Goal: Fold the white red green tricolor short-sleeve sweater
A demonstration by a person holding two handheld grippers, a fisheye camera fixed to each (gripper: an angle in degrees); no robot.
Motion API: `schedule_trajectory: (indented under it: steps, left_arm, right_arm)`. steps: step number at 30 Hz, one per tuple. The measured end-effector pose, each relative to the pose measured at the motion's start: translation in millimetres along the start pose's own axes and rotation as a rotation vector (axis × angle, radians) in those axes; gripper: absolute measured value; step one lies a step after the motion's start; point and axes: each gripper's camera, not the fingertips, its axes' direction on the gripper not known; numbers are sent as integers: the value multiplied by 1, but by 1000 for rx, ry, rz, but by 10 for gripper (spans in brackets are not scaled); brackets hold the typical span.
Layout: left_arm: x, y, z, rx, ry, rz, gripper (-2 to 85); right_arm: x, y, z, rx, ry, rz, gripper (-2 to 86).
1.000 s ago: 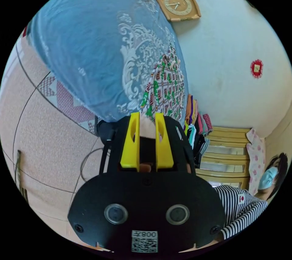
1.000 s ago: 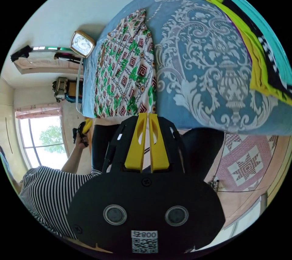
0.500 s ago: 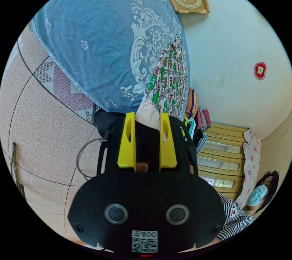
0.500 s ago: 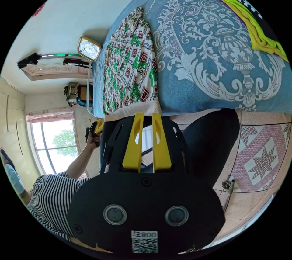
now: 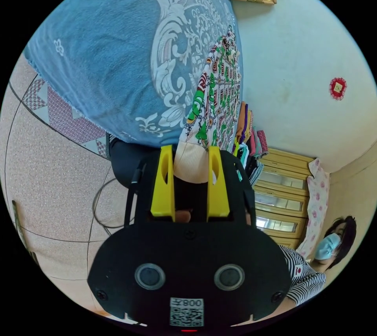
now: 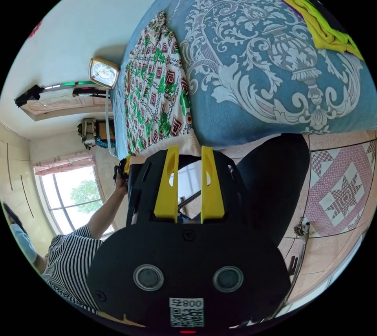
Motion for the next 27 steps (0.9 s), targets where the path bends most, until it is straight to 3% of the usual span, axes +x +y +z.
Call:
schedule_trajectory:
  steps: [27]
  left_arm:
    - [-27, 71, 29, -34, -105, 23, 39]
  right_arm:
    - [49, 60, 18, -44, -3, 62, 70]
